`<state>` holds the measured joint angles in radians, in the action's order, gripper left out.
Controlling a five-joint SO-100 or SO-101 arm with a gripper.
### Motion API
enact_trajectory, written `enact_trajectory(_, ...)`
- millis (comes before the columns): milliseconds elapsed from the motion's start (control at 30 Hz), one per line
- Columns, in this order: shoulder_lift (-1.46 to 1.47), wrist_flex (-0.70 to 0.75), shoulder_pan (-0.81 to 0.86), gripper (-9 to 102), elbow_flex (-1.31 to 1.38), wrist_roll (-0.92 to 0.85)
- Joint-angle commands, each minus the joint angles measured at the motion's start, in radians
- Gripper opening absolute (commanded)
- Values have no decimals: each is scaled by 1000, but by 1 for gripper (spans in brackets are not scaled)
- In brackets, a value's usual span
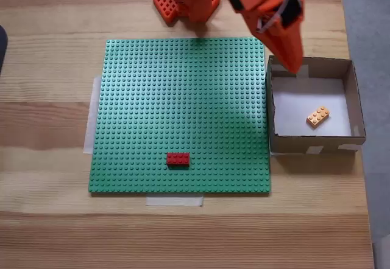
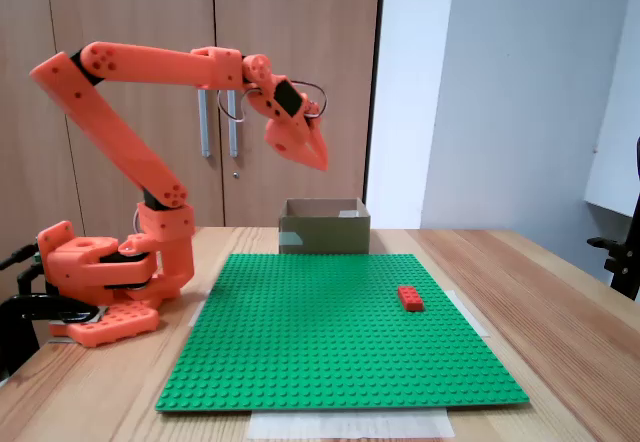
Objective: Pick the yellow lego block and put it in the box.
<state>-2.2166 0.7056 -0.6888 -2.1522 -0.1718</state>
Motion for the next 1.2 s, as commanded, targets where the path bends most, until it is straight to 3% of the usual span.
enact_trajectory(0,-83,9,69,-1,6,43)
enact_trajectory(333,-213,78,345,-1,-9,267)
enact_trajectory(600,-448,17,480,-1,-255,206)
enact_trajectory(933,-672,78,569,-1,-500,186)
enact_trajectory(1167,-680,-29,637,-1,-653,141)
